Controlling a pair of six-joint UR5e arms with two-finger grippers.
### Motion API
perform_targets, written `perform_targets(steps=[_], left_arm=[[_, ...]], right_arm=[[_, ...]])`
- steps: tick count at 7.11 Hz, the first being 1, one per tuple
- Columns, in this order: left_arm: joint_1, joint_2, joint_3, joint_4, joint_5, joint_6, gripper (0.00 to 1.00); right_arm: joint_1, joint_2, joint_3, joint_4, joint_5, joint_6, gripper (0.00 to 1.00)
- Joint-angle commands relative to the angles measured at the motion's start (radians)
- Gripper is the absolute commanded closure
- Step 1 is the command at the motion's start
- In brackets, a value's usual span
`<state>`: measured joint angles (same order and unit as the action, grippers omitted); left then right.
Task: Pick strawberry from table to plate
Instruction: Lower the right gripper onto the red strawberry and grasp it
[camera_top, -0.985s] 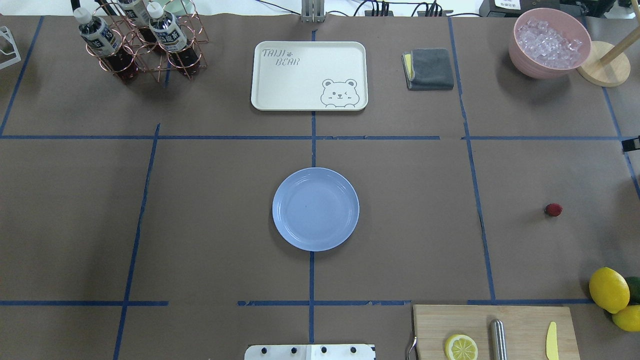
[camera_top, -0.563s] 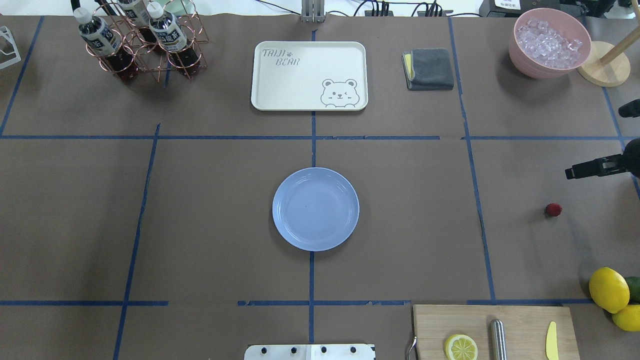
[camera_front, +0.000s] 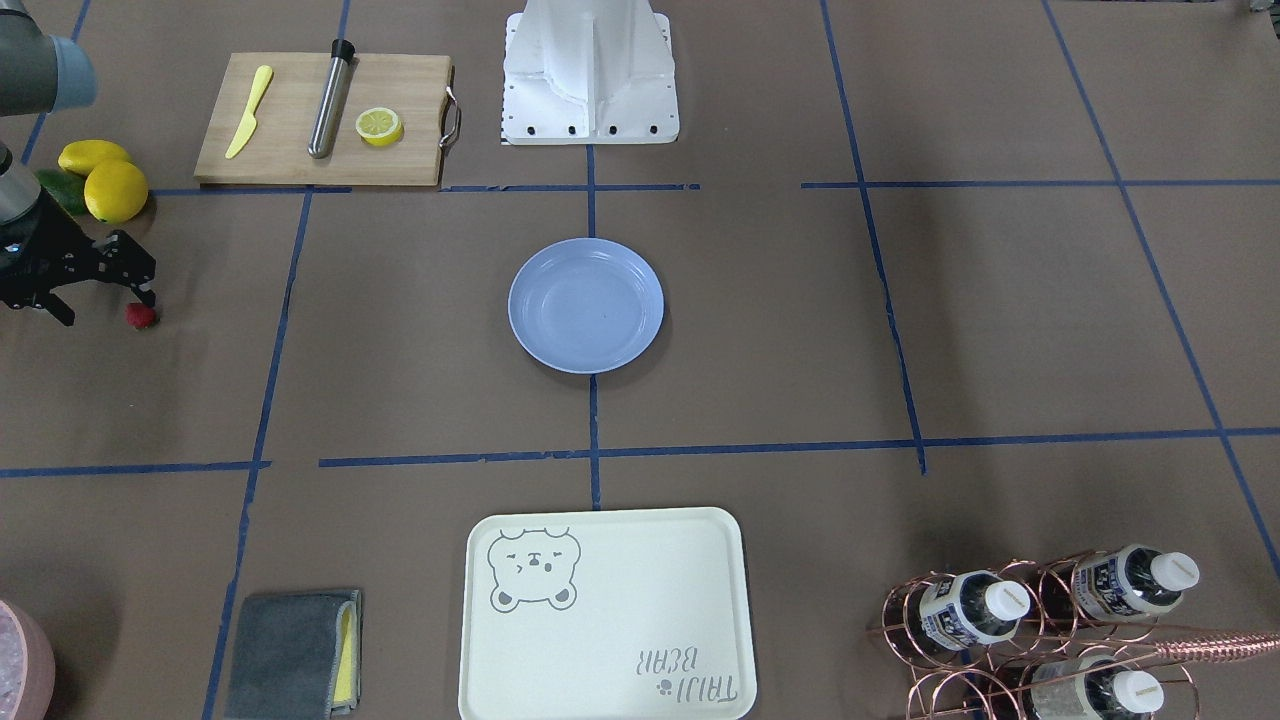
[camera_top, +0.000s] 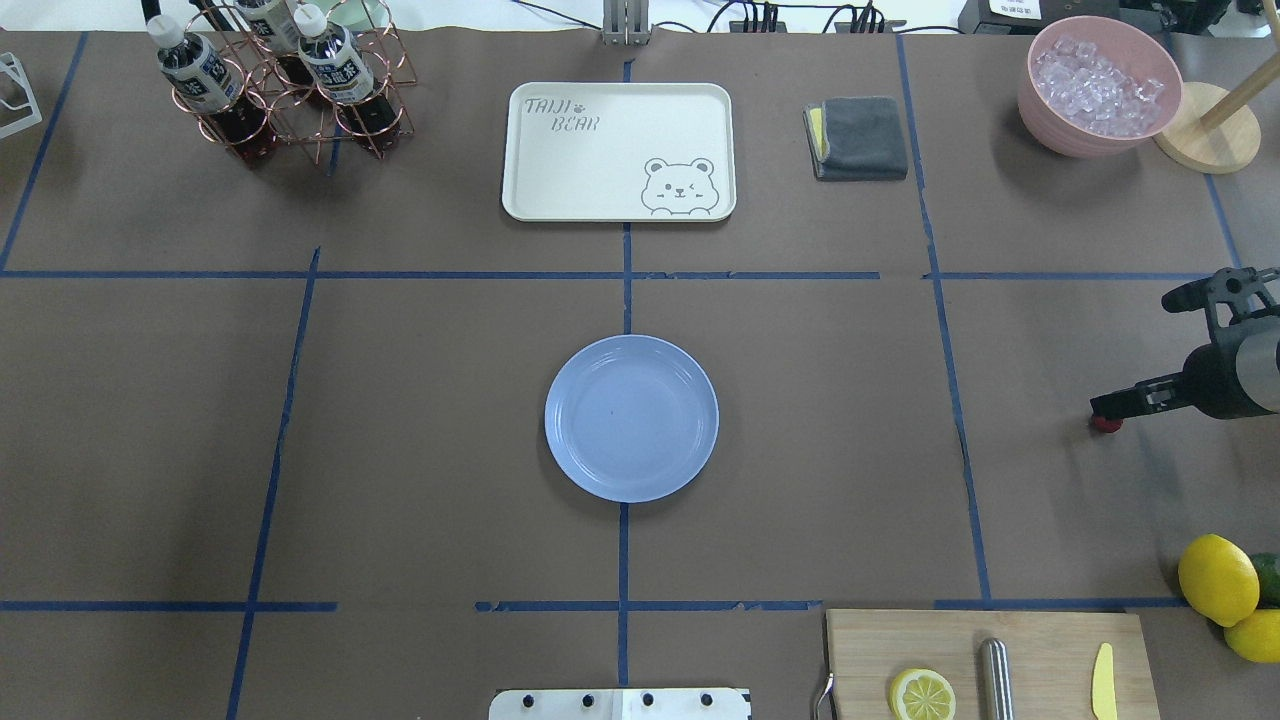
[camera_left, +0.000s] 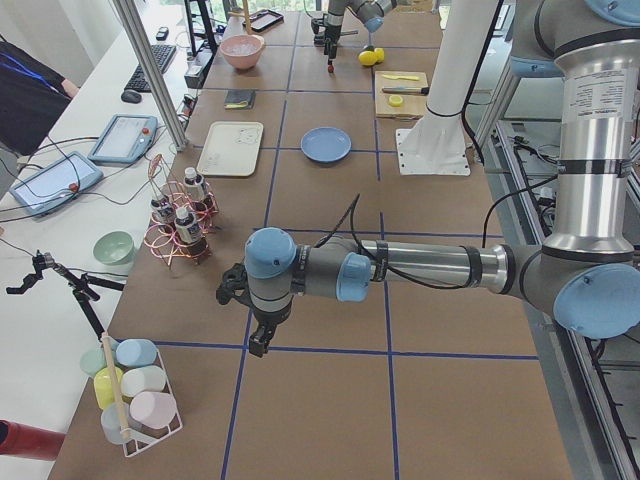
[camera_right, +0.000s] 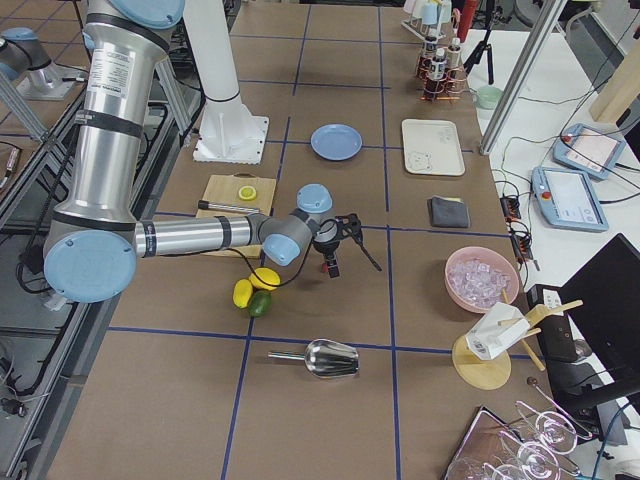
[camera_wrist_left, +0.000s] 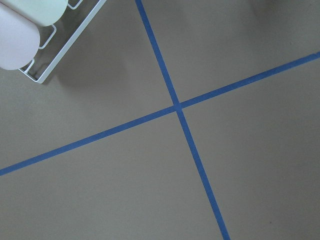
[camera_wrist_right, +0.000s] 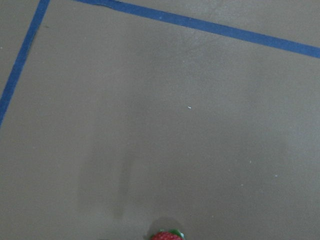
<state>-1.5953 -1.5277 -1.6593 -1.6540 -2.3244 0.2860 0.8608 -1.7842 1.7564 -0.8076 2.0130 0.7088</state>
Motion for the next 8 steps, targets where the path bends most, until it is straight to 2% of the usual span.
perform_targets(steps=[1,3,8], left_arm=[[0.000,0.000,-0.005,-0.001,-0.001,-0.001,0.00],[0.000,0.001,-0.005,-0.001,-0.001,-0.001,0.00],[0.000,0.003,-0.005,-0.001,-0.001,-0.001,0.00]], right_arm=[[-0.032,0.005,-0.018,0.039,-0.008,0.003,0.00],[-0.046,0.006,-0.020,0.039,-0.028,0.001,0.06],[-0.069,0.008,-0.032,0.039,-0.060,-0.003,0.10]])
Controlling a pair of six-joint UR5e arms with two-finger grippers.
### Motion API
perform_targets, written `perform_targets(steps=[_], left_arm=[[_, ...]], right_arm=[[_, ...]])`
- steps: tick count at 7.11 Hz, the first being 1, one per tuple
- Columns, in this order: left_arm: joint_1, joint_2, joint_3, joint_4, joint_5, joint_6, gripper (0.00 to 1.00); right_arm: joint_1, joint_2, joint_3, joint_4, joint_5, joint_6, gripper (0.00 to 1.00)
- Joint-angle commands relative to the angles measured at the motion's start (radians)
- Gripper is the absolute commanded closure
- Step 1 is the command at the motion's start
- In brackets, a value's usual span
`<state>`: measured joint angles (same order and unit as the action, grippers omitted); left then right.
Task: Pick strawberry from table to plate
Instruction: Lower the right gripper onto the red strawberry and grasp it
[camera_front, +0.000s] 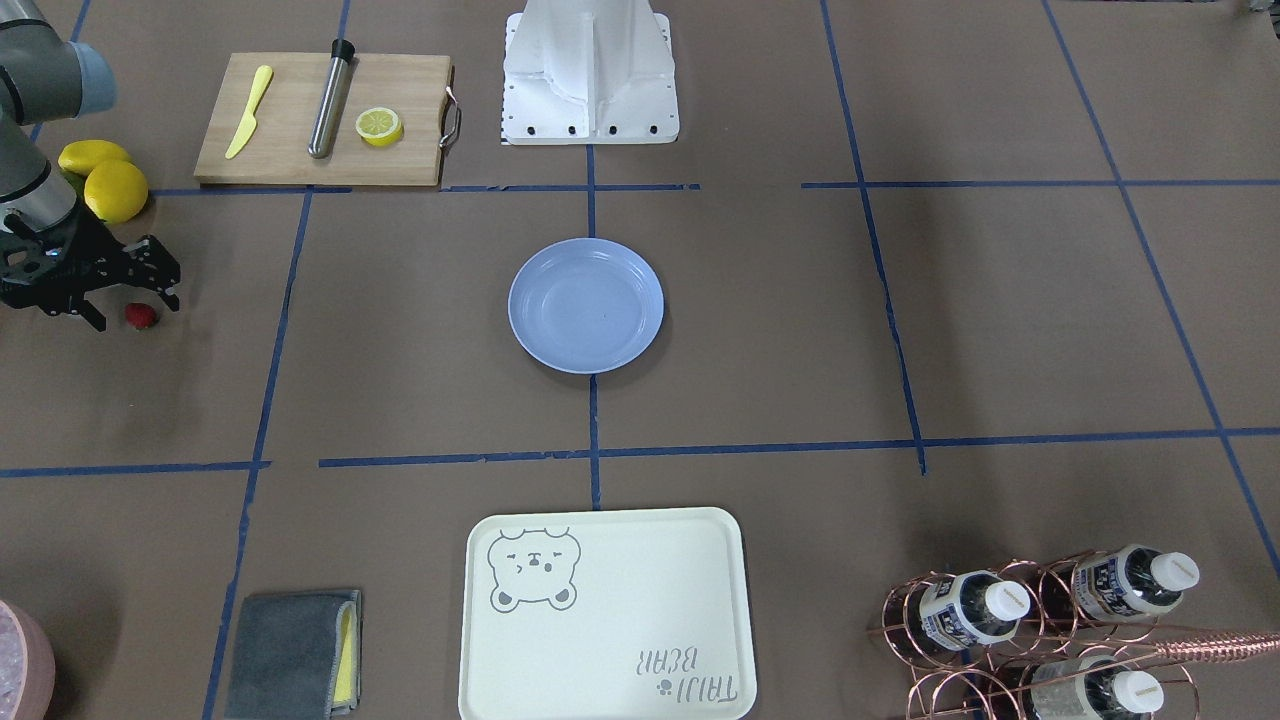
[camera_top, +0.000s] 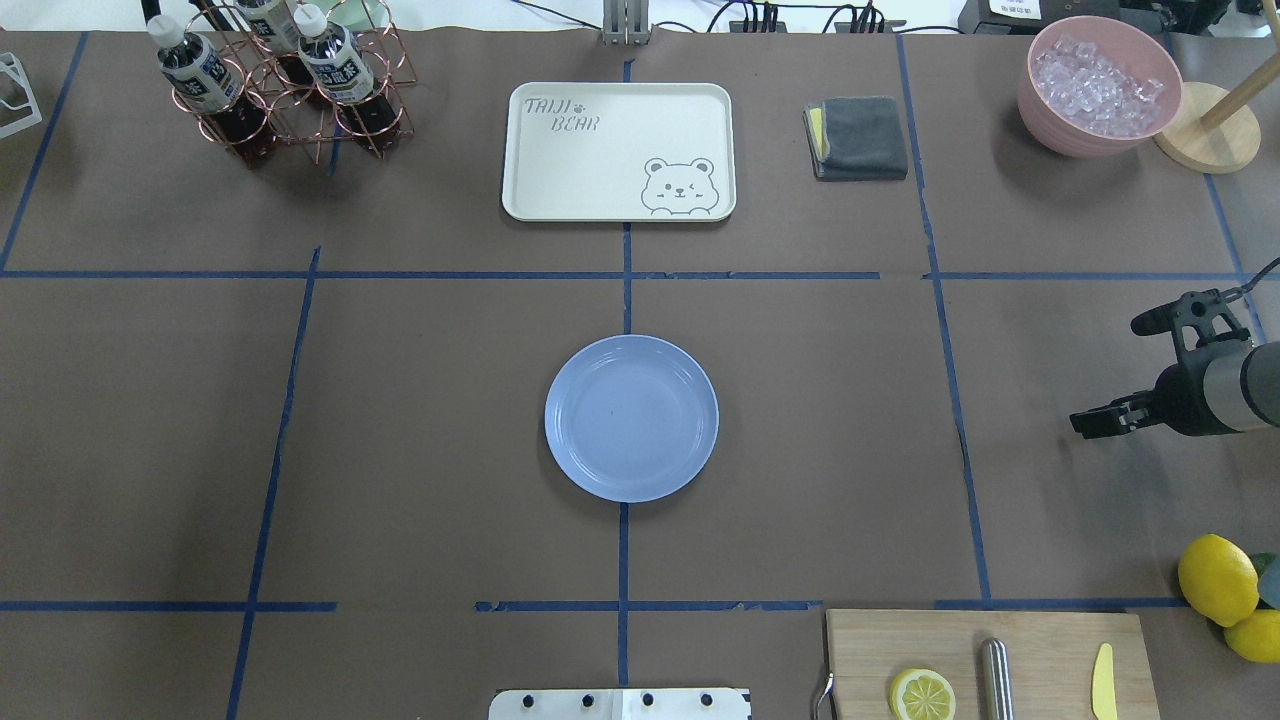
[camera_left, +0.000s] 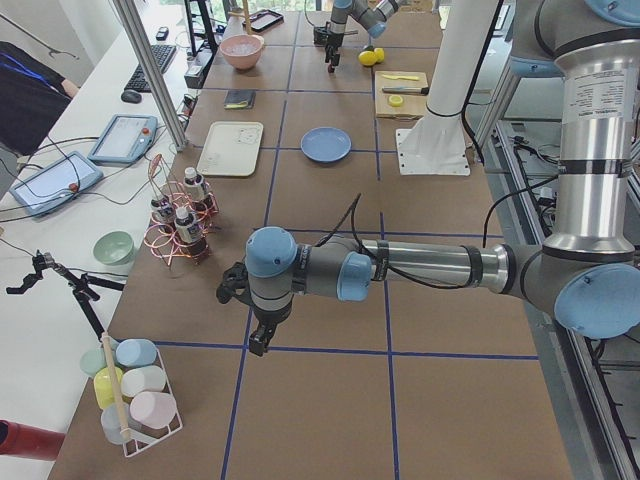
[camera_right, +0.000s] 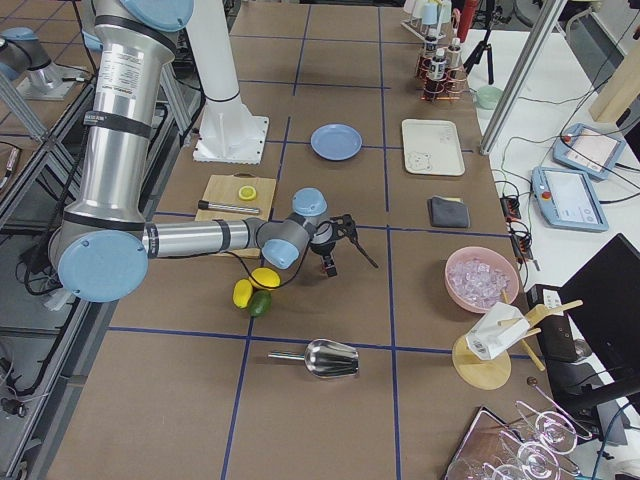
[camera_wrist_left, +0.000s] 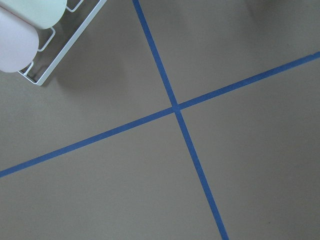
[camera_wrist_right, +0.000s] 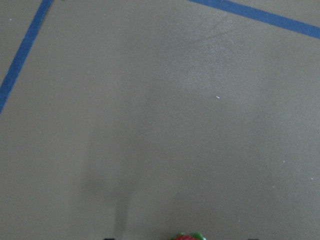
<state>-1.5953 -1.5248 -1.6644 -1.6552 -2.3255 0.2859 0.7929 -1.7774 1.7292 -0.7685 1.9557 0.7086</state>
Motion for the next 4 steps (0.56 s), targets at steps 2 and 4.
perform_targets(steps=[2,4], left_arm=[[0.000,-0.001,0.000,0.000,0.000,0.001,0.00],[0.000,0.000,0.000,0.000,0.000,0.001,0.00]], right_arm=[[-0.001,0.001,-0.011,0.000,-0.003,-0.003,0.40],[0.000,0.000,-0.010,-0.002,-0.001,-0.001,1.00]])
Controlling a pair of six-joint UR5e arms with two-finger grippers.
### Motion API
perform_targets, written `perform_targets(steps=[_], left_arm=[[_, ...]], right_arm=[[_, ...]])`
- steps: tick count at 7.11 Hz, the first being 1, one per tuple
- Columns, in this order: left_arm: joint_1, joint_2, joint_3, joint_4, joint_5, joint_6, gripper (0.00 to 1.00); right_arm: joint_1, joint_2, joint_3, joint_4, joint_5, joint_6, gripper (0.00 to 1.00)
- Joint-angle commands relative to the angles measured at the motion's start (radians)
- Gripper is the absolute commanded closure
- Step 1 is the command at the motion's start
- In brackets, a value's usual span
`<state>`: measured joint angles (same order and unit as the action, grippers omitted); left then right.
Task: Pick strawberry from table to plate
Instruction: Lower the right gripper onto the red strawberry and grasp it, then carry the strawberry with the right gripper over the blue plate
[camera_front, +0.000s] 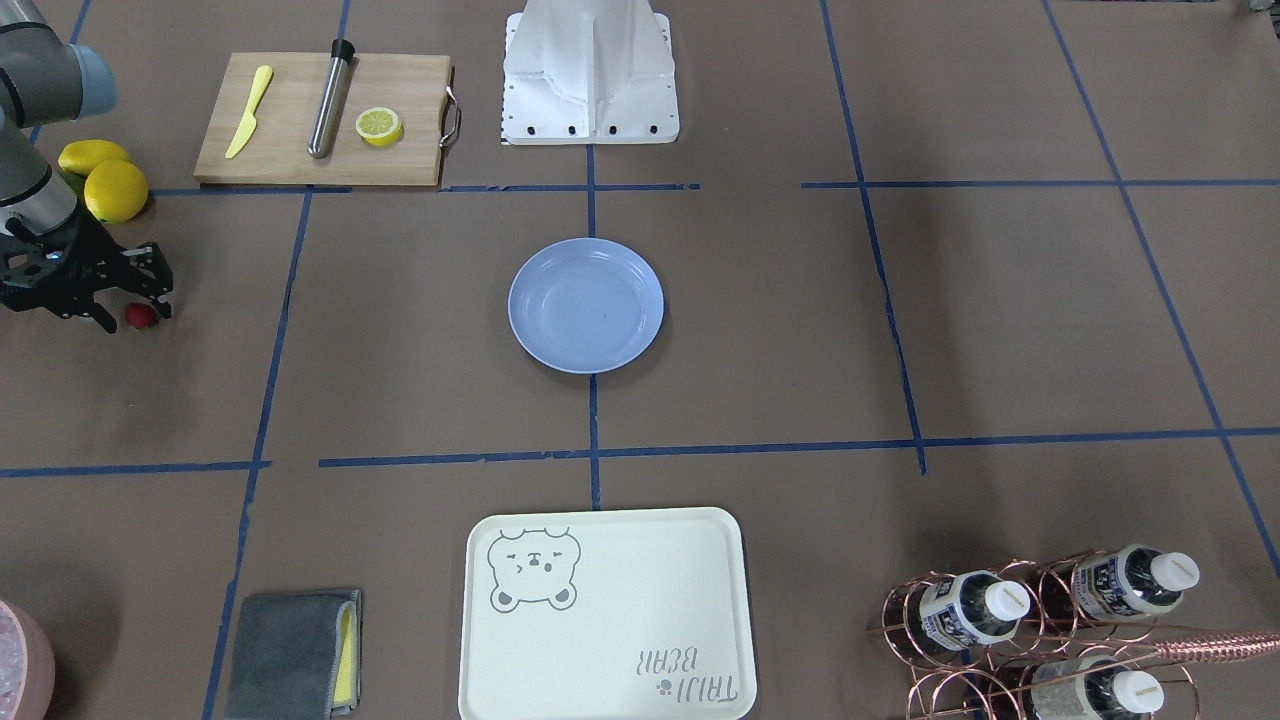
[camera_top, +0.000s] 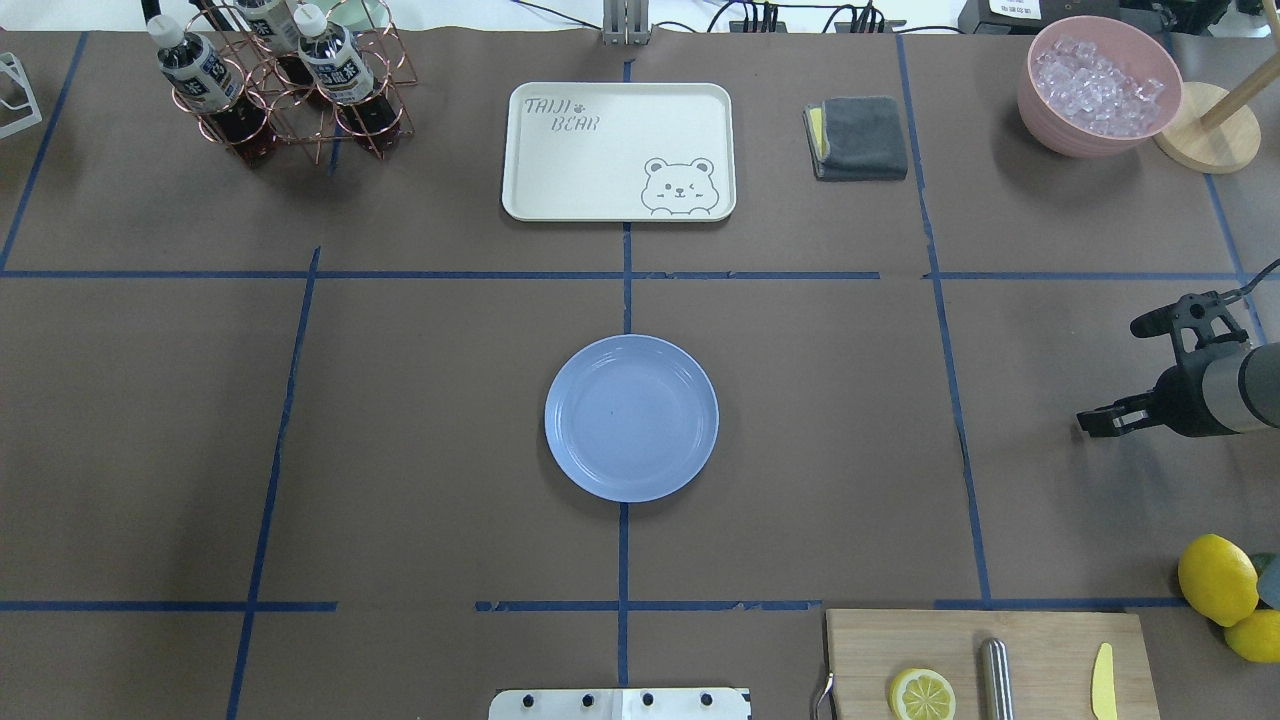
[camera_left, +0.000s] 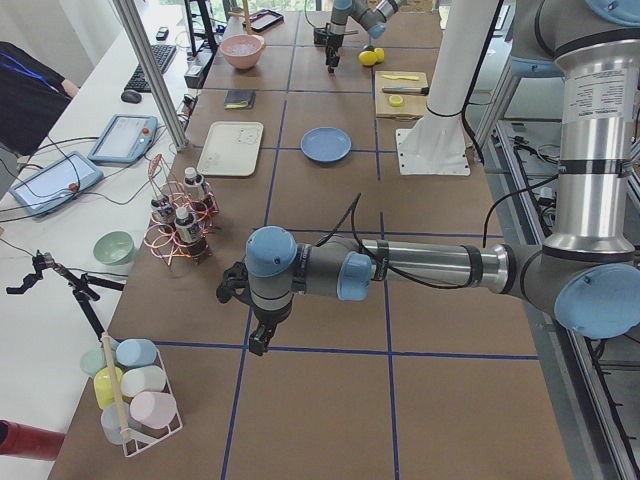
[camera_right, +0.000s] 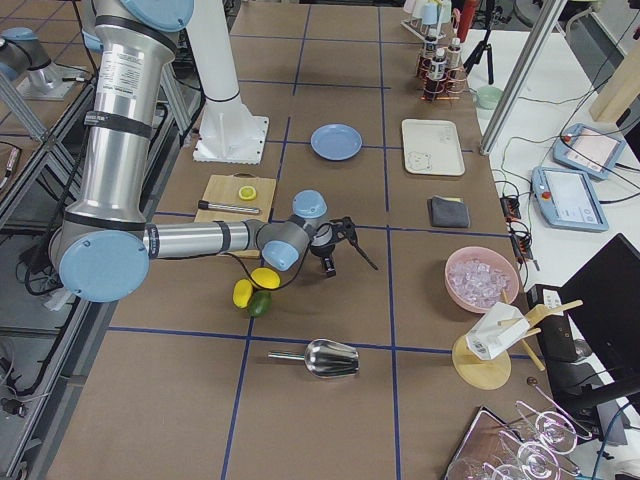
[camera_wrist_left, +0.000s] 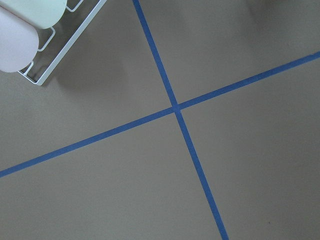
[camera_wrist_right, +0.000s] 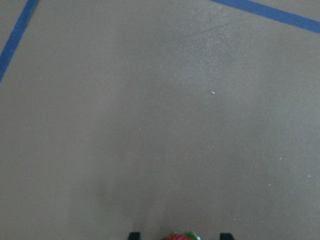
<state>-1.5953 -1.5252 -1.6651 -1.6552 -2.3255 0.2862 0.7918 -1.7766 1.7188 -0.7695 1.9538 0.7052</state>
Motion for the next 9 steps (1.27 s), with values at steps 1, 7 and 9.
perform_targets(steps=[1,7,9], left_arm=[[0.000,-0.001,-0.002,0.000,0.000,0.001,0.00],[0.000,0.005,-0.002,0.002,0.000,-0.007,0.00],[-0.002,0.007,-0.018,0.005,0.000,-0.008,0.00]], right_arm=[[0.003,-0.001,0.007,-0.001,0.000,0.007,1.00],[-0.122,0.557,0.157,-0.647,-0.018,0.325,1.00],[-0.237,0.785,0.078,-0.801,-0.126,0.503,1.00]])
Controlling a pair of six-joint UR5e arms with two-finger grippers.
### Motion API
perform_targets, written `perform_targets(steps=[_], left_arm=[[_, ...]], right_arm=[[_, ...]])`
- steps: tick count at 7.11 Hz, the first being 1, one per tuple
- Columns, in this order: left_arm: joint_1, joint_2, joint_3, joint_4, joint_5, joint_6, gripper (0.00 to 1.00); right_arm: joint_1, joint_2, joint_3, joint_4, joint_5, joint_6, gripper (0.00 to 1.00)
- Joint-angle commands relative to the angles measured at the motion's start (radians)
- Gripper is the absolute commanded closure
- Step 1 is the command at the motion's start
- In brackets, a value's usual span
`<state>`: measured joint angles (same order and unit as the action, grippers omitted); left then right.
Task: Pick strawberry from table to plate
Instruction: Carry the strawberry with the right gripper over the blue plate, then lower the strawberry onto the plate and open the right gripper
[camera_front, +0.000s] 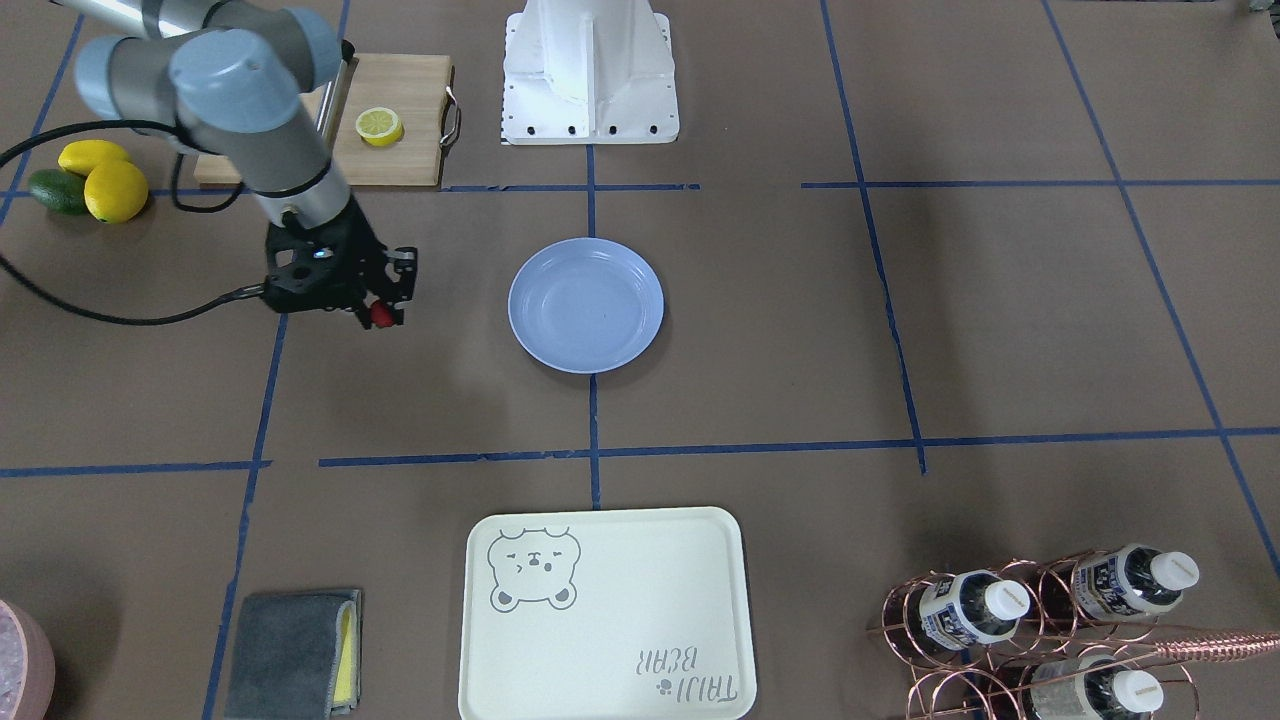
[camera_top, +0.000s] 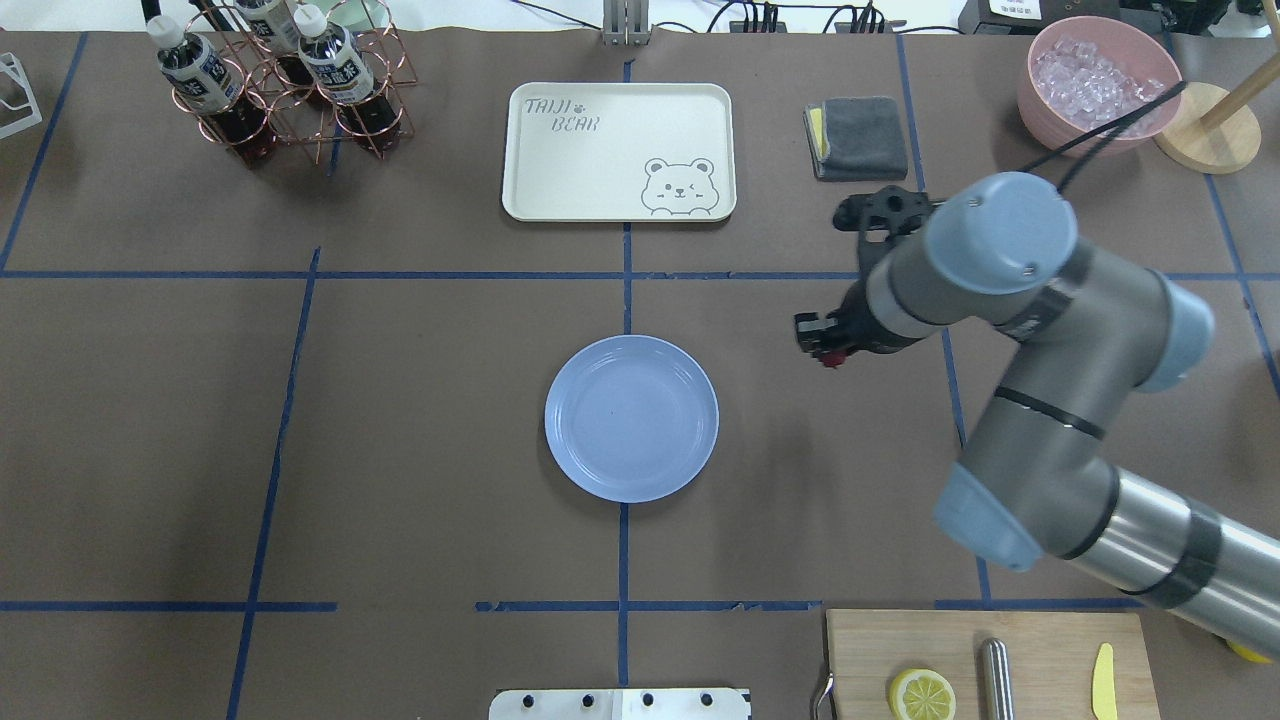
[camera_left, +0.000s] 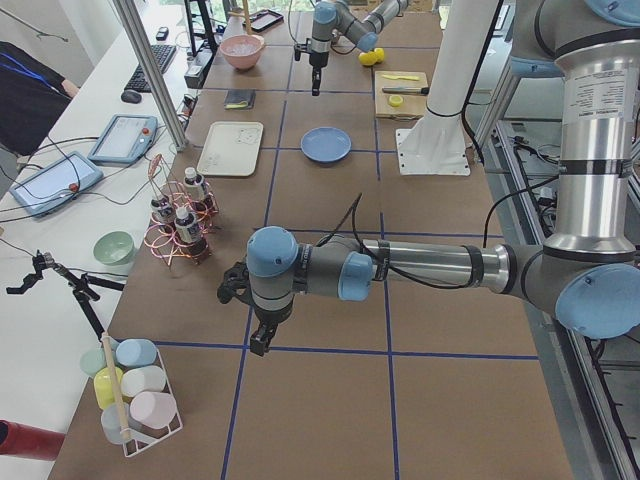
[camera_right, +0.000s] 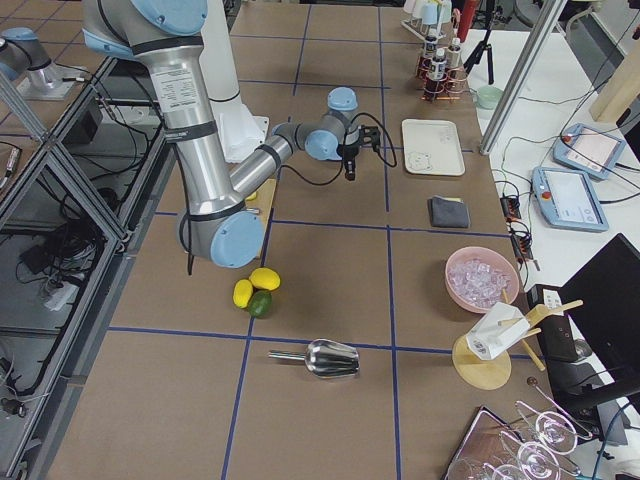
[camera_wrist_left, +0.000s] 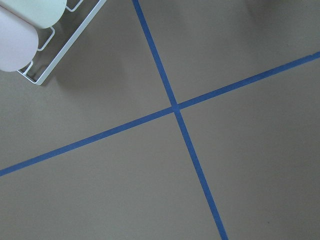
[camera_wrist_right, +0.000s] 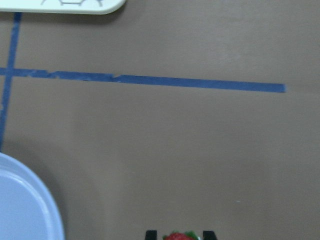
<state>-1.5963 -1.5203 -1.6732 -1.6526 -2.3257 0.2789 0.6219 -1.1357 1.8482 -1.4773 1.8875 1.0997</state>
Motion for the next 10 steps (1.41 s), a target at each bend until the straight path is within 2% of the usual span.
perform_targets(steps=[1,3,4,7,10], left_arm=[[-0.001,0.002,-0.013,0.002,0.000,-0.001,0.00],[-0.001,0.002,-0.013,0.000,0.000,-0.001,0.00],[0.001,0.002,-0.013,0.000,0.000,-0.001,0.00],[0.001,0.002,-0.011,0.000,0.000,-0.001,0.00],[0.001,0.002,-0.011,0.000,0.000,-0.001,0.00]], right_arm=[[-0.117,0.222,-0.137,-0.090,-0.105,0.165,1.00],[-0.174,0.364,-0.298,-0.089,-0.152,0.254,1.00],[-0.201,0.382,-0.332,-0.089,-0.189,0.267,1.00],[-0.226,0.392,-0.372,-0.089,-0.199,0.282,1.00],[-0.228,0.387,-0.374,-0.089,-0.215,0.273,1.00]])
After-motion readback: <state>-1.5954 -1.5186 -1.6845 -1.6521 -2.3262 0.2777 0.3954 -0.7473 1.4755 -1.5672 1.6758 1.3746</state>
